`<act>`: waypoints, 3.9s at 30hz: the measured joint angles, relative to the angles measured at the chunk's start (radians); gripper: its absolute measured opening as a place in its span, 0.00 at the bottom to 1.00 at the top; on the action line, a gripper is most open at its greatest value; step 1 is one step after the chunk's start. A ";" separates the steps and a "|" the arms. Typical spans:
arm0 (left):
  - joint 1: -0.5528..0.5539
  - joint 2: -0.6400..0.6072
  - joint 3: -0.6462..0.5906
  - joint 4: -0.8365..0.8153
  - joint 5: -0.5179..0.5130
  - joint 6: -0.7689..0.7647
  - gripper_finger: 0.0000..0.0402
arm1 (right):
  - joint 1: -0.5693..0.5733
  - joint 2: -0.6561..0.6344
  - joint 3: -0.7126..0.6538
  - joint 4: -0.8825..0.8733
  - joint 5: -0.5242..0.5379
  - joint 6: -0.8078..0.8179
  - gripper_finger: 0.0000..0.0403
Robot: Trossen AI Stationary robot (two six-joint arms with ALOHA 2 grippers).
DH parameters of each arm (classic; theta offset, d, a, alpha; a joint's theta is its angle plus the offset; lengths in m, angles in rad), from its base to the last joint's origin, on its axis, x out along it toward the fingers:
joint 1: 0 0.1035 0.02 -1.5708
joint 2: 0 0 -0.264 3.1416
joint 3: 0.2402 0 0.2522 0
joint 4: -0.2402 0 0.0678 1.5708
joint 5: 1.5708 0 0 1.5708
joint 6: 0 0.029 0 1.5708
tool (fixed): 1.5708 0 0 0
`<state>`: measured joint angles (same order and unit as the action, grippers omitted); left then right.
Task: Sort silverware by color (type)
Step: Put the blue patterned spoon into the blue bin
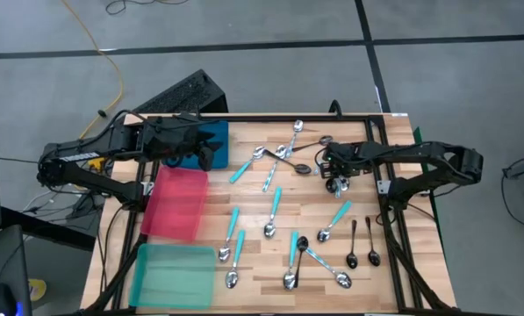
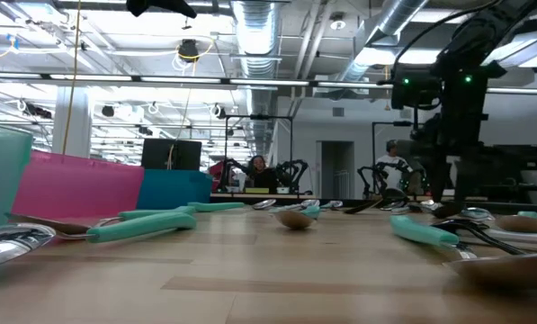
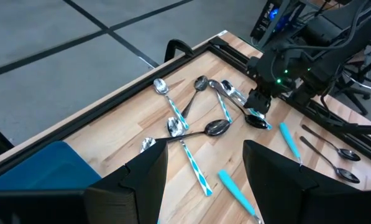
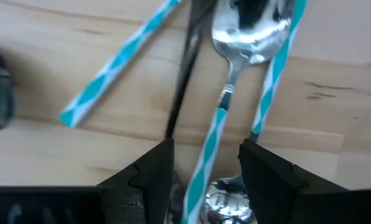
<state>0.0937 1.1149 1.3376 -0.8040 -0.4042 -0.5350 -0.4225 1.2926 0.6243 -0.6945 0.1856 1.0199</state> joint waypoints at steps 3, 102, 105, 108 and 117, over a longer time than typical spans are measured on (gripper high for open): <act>0.000 0.000 0.000 0.000 0.000 0.000 0.48 | 0.000 0.000 0.017 0.002 0.017 -0.005 0.50; 0.000 0.000 0.000 -0.016 0.028 -0.040 0.48 | 0.176 -0.093 0.032 0.704 -0.131 -0.375 0.10; 0.000 0.000 0.000 -0.015 0.042 -0.042 0.48 | 0.188 -0.093 0.032 0.776 -0.166 -0.414 0.10; 0.000 0.000 0.000 -0.014 0.042 -0.046 0.48 | 0.205 -0.093 0.032 0.842 -0.205 -0.509 0.10; 0.000 0.000 0.000 -0.013 0.042 -0.056 0.48 | 0.237 -0.092 0.032 0.964 -0.237 -0.644 0.10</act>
<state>0.0933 1.1145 1.3373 -0.8173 -0.3618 -0.5909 -0.1856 1.2002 0.6567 0.2693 -0.0514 0.3756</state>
